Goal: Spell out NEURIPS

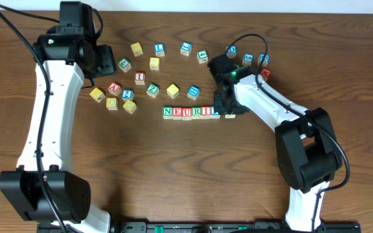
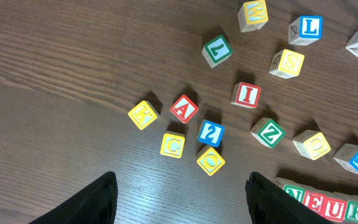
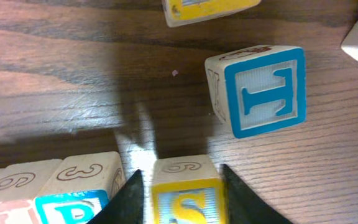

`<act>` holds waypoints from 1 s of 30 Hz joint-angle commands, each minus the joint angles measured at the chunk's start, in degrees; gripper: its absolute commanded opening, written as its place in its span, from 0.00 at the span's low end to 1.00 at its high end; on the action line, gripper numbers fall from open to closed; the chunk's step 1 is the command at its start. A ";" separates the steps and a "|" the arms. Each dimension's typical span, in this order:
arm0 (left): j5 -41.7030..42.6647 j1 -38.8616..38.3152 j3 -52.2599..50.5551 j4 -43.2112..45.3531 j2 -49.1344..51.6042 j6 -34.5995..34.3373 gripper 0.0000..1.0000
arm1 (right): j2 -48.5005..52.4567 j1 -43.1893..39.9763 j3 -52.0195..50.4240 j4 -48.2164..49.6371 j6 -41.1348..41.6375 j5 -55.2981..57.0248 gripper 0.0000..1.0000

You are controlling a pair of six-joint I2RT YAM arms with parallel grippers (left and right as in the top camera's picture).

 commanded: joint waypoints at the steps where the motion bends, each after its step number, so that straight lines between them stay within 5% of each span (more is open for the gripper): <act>1: -0.48 0.09 -0.02 -0.13 -0.09 0.55 0.66 | -0.09 -0.94 -0.42 -0.17 0.07 1.60 0.46; 6: -0.48 0.09 -0.02 -0.13 -0.09 0.52 0.65 | -0.07 -0.98 -0.42 -0.37 -0.11 1.38 0.33; 10: -0.48 0.09 -0.02 -0.13 -0.09 0.52 0.66 | -0.09 -0.98 -0.42 -0.44 -0.11 1.38 0.43; 16: -0.48 0.09 -0.02 -0.13 -0.09 0.52 0.66 | -0.07 -0.98 -0.42 -0.39 -0.11 1.40 0.43; 23: -0.48 0.09 -0.02 -0.11 -0.09 0.52 0.65 | -0.76 -1.53 1.62 -0.85 -1.84 -0.28 0.22; 30: -0.48 0.09 -0.02 -0.13 -0.09 0.52 0.65 | -6.69 -3.85 6.23 -7.02 -3.15 -1.46 0.20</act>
